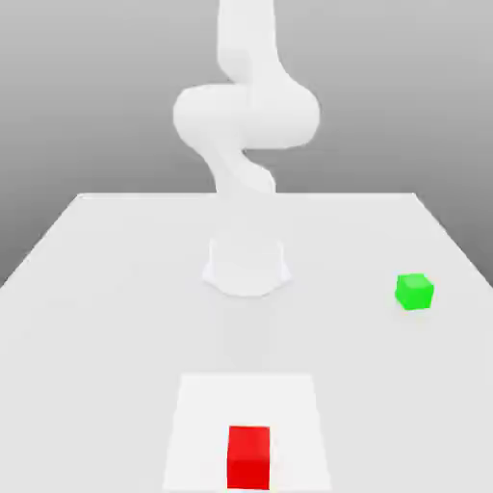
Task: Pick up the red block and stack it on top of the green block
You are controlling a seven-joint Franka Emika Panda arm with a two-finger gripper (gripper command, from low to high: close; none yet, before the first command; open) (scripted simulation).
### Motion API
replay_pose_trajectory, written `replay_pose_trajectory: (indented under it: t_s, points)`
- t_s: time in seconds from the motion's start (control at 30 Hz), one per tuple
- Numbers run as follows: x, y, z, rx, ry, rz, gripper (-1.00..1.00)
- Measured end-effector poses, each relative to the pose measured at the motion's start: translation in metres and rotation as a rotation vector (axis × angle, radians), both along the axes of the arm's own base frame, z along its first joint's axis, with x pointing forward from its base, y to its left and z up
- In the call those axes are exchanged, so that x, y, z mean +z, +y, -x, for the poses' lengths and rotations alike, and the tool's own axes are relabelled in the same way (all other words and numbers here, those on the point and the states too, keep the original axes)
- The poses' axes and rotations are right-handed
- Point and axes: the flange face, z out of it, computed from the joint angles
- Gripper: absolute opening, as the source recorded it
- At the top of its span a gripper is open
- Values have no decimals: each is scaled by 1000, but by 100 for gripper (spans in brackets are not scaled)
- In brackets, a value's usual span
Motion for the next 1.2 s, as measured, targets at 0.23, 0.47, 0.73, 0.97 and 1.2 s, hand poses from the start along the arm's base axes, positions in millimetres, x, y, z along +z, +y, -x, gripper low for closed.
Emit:
replay_pose_trajectory:
  t_s: [0.23,0.47,0.73,0.97,1.2]
  points:
    - [-122,1,-75,-10,208,3,0]
    - [-255,1,-112,-17,411,2,0]
    - [-409,1,-107,-21,643,-8,0]
    - [-515,2,-94,-23,726,-14,0]
    - [-528,2,-93,-23,726,-14,-100]
